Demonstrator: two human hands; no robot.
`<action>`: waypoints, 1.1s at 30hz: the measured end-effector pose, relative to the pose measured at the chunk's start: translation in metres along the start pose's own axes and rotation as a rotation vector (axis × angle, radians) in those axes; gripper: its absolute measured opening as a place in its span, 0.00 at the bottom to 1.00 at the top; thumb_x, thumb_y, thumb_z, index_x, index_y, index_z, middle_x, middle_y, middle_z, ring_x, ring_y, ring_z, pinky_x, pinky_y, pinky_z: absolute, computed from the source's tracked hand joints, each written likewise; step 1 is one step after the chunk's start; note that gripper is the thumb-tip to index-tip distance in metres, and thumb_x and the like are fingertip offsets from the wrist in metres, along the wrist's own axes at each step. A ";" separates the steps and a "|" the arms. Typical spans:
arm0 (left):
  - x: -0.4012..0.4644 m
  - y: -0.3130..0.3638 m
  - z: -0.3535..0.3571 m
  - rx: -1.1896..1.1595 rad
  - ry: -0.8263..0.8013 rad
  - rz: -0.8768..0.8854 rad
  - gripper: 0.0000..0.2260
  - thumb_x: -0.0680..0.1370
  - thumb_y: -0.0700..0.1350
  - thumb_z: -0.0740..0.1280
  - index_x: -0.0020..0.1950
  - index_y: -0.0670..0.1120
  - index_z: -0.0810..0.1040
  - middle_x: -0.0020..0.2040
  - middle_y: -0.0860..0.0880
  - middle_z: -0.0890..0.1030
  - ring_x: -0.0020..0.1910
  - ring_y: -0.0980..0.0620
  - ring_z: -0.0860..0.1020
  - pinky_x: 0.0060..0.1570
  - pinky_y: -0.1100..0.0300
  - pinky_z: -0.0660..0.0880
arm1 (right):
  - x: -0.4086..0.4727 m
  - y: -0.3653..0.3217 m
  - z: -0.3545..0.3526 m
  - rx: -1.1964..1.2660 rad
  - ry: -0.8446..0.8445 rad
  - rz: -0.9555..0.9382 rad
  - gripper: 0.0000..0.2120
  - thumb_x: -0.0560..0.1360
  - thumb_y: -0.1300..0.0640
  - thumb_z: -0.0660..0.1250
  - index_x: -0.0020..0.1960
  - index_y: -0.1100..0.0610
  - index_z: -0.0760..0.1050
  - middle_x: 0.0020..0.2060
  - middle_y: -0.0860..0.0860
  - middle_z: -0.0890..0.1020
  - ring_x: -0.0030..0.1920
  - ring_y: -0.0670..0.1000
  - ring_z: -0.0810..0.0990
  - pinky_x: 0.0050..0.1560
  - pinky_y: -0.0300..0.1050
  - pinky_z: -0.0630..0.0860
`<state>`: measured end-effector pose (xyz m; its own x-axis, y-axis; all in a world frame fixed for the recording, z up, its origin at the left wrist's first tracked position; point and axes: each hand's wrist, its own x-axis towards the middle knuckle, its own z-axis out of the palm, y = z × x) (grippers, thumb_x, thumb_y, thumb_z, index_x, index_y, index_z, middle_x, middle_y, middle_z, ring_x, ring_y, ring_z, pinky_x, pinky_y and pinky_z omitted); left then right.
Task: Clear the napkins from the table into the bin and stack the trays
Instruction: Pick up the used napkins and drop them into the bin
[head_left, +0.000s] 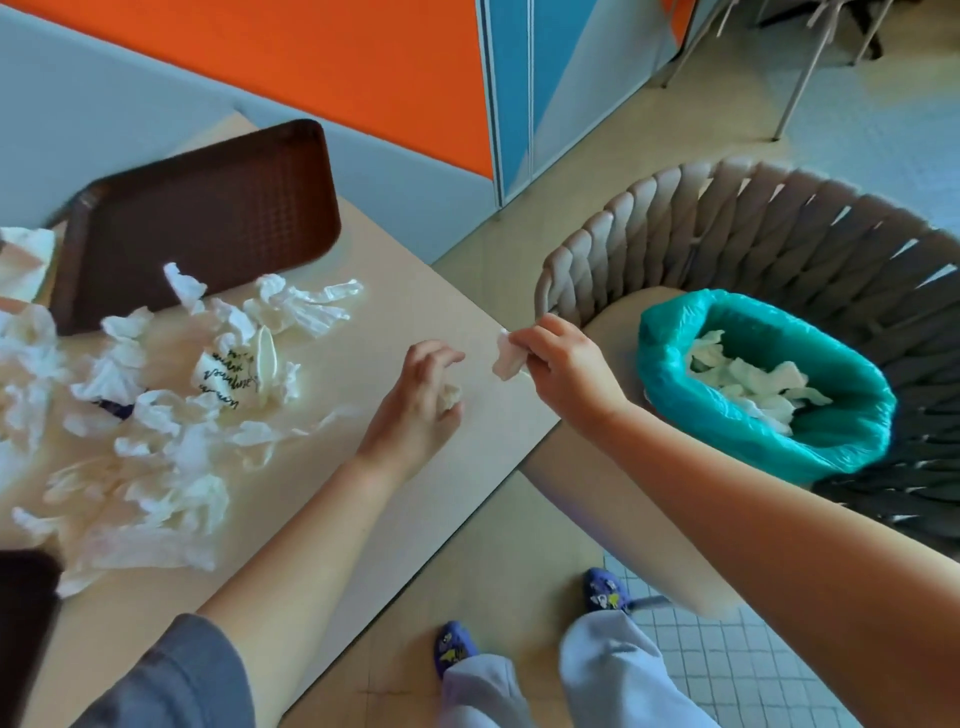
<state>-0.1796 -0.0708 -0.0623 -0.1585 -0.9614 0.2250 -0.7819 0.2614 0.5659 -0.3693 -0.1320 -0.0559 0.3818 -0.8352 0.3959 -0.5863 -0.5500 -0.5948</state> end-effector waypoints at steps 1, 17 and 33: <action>0.007 0.006 0.006 -0.007 -0.008 0.006 0.27 0.68 0.32 0.70 0.61 0.48 0.63 0.62 0.36 0.68 0.61 0.52 0.66 0.52 0.67 0.67 | -0.001 0.007 -0.005 -0.007 -0.004 0.007 0.08 0.70 0.70 0.66 0.47 0.65 0.80 0.36 0.61 0.79 0.36 0.62 0.79 0.33 0.52 0.79; 0.145 0.131 0.162 0.090 -0.119 0.193 0.15 0.66 0.40 0.76 0.51 0.39 0.80 0.49 0.40 0.76 0.48 0.44 0.71 0.49 0.58 0.69 | -0.074 0.171 -0.128 -0.169 0.066 0.418 0.10 0.71 0.68 0.61 0.49 0.64 0.78 0.45 0.61 0.81 0.46 0.63 0.77 0.48 0.52 0.75; 0.173 0.136 0.329 0.196 -0.766 -0.014 0.11 0.76 0.33 0.57 0.53 0.37 0.76 0.56 0.41 0.74 0.54 0.40 0.74 0.56 0.54 0.71 | -0.144 0.288 -0.086 -0.153 -0.504 0.828 0.14 0.75 0.59 0.61 0.57 0.63 0.78 0.55 0.61 0.77 0.55 0.61 0.75 0.58 0.48 0.72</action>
<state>-0.5116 -0.2299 -0.2076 -0.4628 -0.7749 -0.4305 -0.8679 0.2971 0.3982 -0.6544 -0.1702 -0.2243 0.0479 -0.8806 -0.4715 -0.8787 0.1873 -0.4390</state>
